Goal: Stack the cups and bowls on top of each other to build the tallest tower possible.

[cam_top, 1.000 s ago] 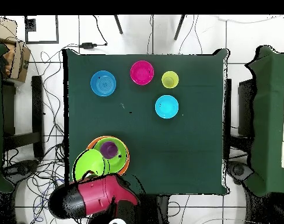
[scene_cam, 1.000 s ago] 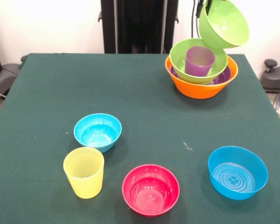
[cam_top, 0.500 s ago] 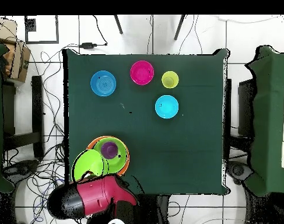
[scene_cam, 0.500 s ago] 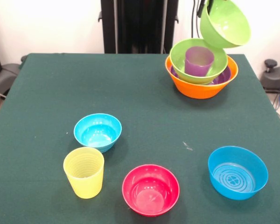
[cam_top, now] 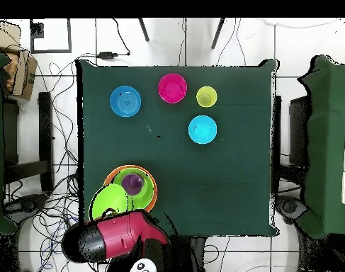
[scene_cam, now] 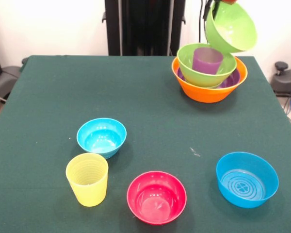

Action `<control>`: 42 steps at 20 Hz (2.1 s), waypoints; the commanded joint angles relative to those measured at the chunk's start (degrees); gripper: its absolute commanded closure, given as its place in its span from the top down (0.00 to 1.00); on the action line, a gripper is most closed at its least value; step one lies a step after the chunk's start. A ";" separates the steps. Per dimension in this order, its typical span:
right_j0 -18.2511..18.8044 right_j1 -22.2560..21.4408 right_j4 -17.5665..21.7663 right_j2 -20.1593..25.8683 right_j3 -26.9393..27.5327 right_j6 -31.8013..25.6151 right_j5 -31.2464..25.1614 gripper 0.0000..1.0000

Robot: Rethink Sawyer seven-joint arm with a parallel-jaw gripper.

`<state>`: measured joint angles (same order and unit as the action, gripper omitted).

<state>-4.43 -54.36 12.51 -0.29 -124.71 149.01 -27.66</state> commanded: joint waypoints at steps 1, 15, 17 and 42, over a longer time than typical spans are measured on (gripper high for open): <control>1.95 4.20 -1.28 2.43 1.69 2.98 3.57 0.00; 3.37 2.57 -1.58 3.05 3.40 1.20 -0.57 0.00; 3.33 1.05 -2.31 3.47 3.48 0.87 -2.76 0.00; 7.97 -0.59 -3.36 6.41 11.26 -5.18 -15.22 0.00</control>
<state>1.38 -58.64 9.37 0.69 -118.20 149.01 -38.46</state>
